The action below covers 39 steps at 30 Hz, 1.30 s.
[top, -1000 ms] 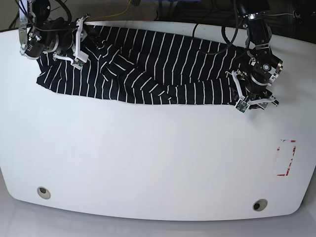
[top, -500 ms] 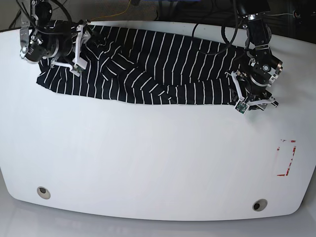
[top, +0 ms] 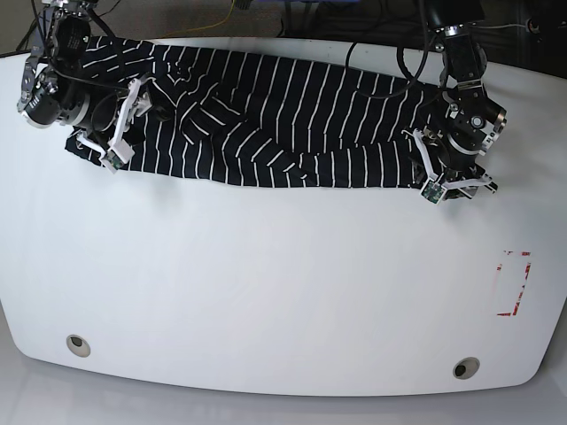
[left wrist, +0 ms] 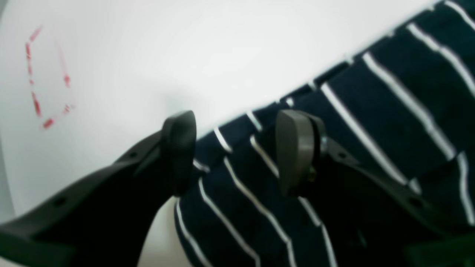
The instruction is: Layout the t-shirt on the table in an organized manner, then fold the t-shirt properly
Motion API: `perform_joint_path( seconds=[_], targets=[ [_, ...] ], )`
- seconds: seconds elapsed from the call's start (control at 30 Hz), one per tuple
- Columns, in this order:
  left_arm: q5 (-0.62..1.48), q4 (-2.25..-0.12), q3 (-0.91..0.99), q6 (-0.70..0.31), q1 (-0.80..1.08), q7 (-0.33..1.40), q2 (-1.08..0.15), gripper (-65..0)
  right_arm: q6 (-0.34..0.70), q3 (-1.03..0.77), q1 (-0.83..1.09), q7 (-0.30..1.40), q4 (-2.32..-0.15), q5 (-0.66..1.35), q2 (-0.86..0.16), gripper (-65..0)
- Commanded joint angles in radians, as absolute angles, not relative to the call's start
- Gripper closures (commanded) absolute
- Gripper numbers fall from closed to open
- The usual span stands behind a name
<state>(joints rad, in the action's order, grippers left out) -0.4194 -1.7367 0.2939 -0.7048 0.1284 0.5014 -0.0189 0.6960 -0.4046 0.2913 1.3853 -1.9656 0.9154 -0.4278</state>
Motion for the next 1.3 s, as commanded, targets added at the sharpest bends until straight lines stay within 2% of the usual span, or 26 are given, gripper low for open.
perform_joint_path(
  seconds=[0.0, 0.1, 0.17, 0.3, 0.4, 0.43, 0.53, 0.87, 1.03, 1.27],
  targets=[
    [-0.409, -1.753, 0.294, -0.698, 0.116, 0.483, -0.022, -31.8, 0.698, -0.410, 0.266, 1.377, -1.972, 0.892, -0.409, -41.8],
    [-0.409, -1.753, 0.294, -0.698, 0.116, 0.483, -0.022, -31.8, 0.698, -0.410, 0.240, 1.365, -1.974, 0.822, -0.369, -39.8],
    [-0.409, -1.753, 0.294, -0.698, 0.113, 0.483, -0.022, -31.8, 0.698, -0.410, 0.228, 1.349, -1.974, 0.776, -0.341, -34.1],
    [-0.409, -1.753, 0.294, -0.698, 0.113, 0.481, -0.022, -31.8, 0.698, -0.409, 0.213, 1.323, -1.972, 0.661, -0.291, -13.9],
    [-0.407, -1.753, 0.294, -0.698, 0.113, 0.481, -0.022, -31.8, 0.698, -0.407, 0.203, 1.287, -1.972, 0.587, -0.262, -1.5],
    [-0.407, -1.755, 0.294, -0.698, 0.113, 0.481, -0.022, -31.8, 0.698, -0.404, 0.203, 1.274, -1.972, 0.567, -0.257, 0.0],
    [-0.407, -1.755, 0.294, -0.698, 0.113, 0.481, -0.022, -29.2, 0.698, -0.398, 0.203, 1.230, -1.972, 0.495, -0.248, -0.9],
    [-0.407, -1.755, 0.292, -0.698, 0.111, 0.481, -0.022, -9.5, 0.698, -0.338, 0.216, 1.182, -1.971, 0.377, -0.199, -2.6],
    [-0.407, -1.755, 0.292, -0.698, 0.111, 0.481, -0.022, -6.4, 0.698, -0.308, 0.246, 1.181, -1.971, 0.378, -0.188, -2.6],
    [-0.406, -1.755, 0.292, -0.698, 0.111, 0.481, -0.028, -6.5, 0.698, -0.220, 0.286, 1.181, -1.974, 0.381, -0.168, -2.6]
  ],
)
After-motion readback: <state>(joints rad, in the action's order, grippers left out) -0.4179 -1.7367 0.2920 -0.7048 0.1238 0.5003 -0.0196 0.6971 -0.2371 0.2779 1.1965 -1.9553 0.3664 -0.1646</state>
